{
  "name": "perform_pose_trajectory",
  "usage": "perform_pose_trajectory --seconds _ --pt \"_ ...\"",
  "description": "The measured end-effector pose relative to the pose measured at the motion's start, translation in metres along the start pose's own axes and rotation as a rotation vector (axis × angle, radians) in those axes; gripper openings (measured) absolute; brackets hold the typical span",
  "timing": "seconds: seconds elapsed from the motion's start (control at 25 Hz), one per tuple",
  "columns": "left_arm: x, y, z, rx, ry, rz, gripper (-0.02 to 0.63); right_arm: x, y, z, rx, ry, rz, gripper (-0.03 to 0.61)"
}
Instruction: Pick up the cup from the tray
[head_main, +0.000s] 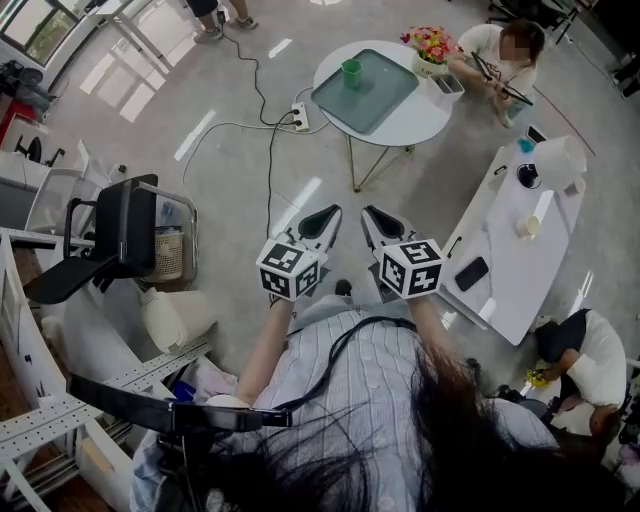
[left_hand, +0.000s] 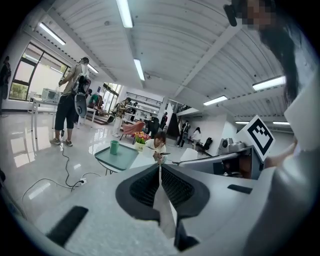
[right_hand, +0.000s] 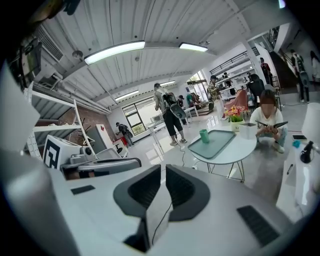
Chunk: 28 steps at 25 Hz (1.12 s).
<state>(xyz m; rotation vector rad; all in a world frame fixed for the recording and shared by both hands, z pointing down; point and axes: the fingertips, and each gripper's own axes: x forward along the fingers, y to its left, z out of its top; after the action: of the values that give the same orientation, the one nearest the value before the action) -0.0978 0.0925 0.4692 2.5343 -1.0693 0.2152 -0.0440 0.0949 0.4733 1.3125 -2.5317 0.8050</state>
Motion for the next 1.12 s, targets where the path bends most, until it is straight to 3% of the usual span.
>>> perform_pose_trajectory --seconds 0.6,1.12 --pt "0.018 0.038 -0.002 -0.084 -0.003 0.019 0.015 0.038 -0.013 0.003 0.012 0.058 0.003 0.048" --pt "0.11 0.088 0.029 -0.094 0.028 0.017 0.015 0.096 -0.108 0.061 0.063 0.052 -0.045 0.048"
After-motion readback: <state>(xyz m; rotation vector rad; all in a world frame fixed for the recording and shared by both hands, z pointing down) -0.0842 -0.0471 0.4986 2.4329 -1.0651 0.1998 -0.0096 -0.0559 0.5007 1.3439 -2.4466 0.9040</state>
